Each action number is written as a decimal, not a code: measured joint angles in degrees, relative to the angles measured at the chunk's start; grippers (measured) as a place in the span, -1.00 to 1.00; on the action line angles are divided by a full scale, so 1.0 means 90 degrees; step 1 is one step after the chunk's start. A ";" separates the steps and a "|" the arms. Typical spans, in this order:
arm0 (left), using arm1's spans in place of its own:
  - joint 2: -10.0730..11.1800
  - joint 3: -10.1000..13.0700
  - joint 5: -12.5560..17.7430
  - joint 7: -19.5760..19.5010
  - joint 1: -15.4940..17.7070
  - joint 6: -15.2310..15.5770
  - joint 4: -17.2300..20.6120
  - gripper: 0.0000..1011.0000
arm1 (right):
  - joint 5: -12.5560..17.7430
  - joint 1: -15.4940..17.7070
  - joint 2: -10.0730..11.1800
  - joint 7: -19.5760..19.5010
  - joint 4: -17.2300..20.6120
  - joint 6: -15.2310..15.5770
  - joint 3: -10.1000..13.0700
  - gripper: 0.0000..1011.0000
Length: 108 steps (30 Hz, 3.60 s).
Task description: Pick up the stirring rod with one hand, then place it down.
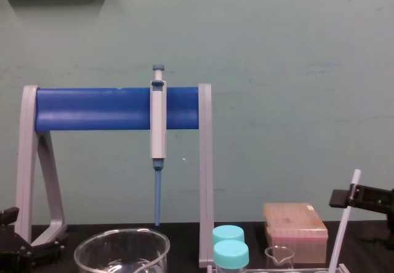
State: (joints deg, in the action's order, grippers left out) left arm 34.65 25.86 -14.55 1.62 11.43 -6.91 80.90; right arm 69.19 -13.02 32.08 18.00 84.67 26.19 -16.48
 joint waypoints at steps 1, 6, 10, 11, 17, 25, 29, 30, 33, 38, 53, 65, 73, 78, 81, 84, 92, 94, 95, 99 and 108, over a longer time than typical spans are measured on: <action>0.0000 0.0000 0.0000 0.0000 0.0000 0.0000 0.0000 0.99 | 0.0000 -0.0065 -0.0021 0.0007 -0.0074 -0.0020 -0.0062 0.98; 0.0000 0.0000 0.0000 0.0000 0.0000 0.0000 0.0000 0.99 | -0.0008 -0.0207 -0.0064 0.0024 -0.0232 -0.0093 -0.0201 0.98; 0.0000 0.0000 -0.0001 0.0000 0.0000 0.0000 0.0000 0.99 | -0.0030 -0.0351 -0.0092 0.0037 -0.0380 -0.0176 -0.0325 0.98; 0.0000 0.0000 0.0000 0.0000 0.0000 0.0000 0.0000 0.99 | -0.0030 -0.0351 -0.0092 0.0037 -0.0380 -0.0176 -0.0325 0.98; 0.0000 0.0000 0.0000 0.0000 0.0000 0.0000 0.0000 0.99 | -0.0021 -0.0486 -0.0104 0.0037 -0.0522 -0.0265 -0.0445 0.98; 0.0000 0.0000 0.0000 0.0000 0.0000 0.0000 0.0000 0.99 | 0.0014 -0.0589 -0.0087 0.0005 -0.0586 -0.0458 -0.0549 0.86; 0.0000 0.0000 0.0000 0.0000 0.0000 0.0000 0.0000 0.99 | 0.0026 -0.0626 -0.0047 -0.0012 -0.0571 -0.0509 -0.0598 0.68; 0.0000 0.0000 0.0000 0.0000 0.0000 0.0000 0.0000 0.99 | 0.0036 -0.0631 -0.0043 -0.0017 -0.0571 -0.0513 -0.0605 0.66; 0.0000 0.0000 0.0000 0.0000 0.0000 0.0000 0.0000 0.99 | 0.0084 -0.0646 -0.0018 -0.0032 -0.0569 -0.0526 -0.0644 0.47; 0.0000 0.0000 0.0000 0.0000 0.0000 0.0000 0.0000 0.99 | 0.0157 -0.0668 0.0034 -0.0039 -0.0555 -0.0549 -0.0712 0.16; 0.0000 0.0000 0.0000 0.0000 0.0000 0.0000 0.0000 0.99 | 0.0316 -0.0712 0.0194 -0.0005 -0.0516 -0.0656 -0.0917 -0.76; 0.0000 0.0000 0.0000 0.0000 0.0000 0.0000 0.0000 0.99 | 0.0190 -0.0770 0.0417 0.0003 -0.0263 -0.0898 -0.1157 -0.86; 0.0000 0.0000 0.0000 0.0000 0.0000 0.0000 0.0000 0.99 | -0.0452 -0.0974 0.0755 0.0140 0.0110 -0.1143 -0.1456 -0.86; 0.0000 0.0000 0.0000 0.0000 0.0000 0.0000 0.0000 0.99 | -0.0993 -0.1106 0.0961 0.0228 0.0418 -0.1241 -0.1565 -0.86; 0.0000 0.0000 0.0000 0.0000 0.0000 0.0000 0.0000 0.99 | -0.1221 -0.1161 0.1039 0.0293 0.0538 -0.1259 -0.1605 -0.86; 0.0000 0.0000 0.0000 0.0000 0.0000 0.0000 0.0000 0.99 | -0.1519 -0.1251 0.1155 0.0405 0.0702 -0.1296 -0.1657 -0.86; 0.0000 0.0000 0.0000 0.0000 0.0000 0.0000 0.0000 0.99 | -0.2054 -0.1460 0.1395 0.0666 0.1015 -0.1405 -0.1593 -0.86; 0.0000 0.0000 0.0000 0.0000 0.0000 0.0000 0.0000 0.99 | -0.2092 -0.1477 0.1426 0.0691 0.1060 -0.1426 -0.1536 -0.86; 0.0000 0.0000 -0.0001 0.0000 0.0000 0.0000 0.0000 0.99 | -0.2103 -0.1484 0.1440 0.0698 0.1085 -0.1439 -0.1500 -0.86; 0.0000 0.0000 0.0000 0.0000 0.0000 0.0000 0.0000 0.99 | -0.2136 -0.1488 0.1521 0.0714 0.1230 -0.1499 -0.1281 -0.86; 0.0000 0.0000 0.0000 0.0000 0.0000 0.0000 0.0000 0.99 | -0.2116 -0.1402 0.1611 0.0722 0.1424 -0.1548 -0.1007 -0.86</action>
State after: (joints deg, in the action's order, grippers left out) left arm 34.65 25.86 -14.55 1.62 11.44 -6.91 80.90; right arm 50.14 -25.64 46.58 24.50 97.49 12.27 -25.54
